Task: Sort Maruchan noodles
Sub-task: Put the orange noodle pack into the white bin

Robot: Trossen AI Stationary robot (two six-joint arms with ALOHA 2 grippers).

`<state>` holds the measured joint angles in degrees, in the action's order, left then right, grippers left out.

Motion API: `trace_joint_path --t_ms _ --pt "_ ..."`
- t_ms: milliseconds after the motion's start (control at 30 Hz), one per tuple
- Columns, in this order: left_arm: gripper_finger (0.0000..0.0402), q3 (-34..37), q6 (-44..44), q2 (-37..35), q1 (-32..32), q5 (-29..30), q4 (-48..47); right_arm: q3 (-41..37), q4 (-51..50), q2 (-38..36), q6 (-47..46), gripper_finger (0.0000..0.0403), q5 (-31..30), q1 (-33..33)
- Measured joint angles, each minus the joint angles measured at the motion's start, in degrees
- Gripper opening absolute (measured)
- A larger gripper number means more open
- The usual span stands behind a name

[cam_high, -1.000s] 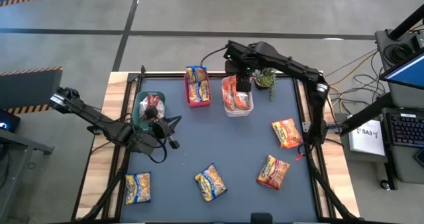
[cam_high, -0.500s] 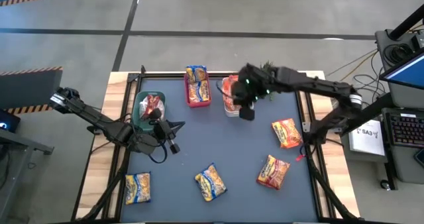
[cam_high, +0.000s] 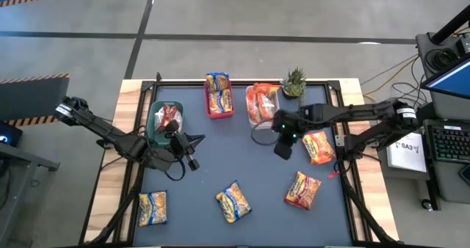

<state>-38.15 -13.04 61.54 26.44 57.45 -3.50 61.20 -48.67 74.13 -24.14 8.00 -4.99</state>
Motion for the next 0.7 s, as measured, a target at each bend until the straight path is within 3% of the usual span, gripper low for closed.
trace_joint_path --t_ms 233,367,700 --pt "0.0 0.0 0.15 0.0 0.0 0.0 0.04 -8.04 -11.87 -0.02 -15.12 0.0009 -0.82 0.13" --pt "0.0 0.0 0.26 0.0 0.0 0.0 0.02 -11.14 -19.54 -0.02 -20.87 0.0009 -5.12 0.13" --pt "0.0 0.0 0.48 0.0 0.0 0.0 -0.01 -13.08 -21.32 -0.02 -22.47 0.0011 -6.55 0.11"
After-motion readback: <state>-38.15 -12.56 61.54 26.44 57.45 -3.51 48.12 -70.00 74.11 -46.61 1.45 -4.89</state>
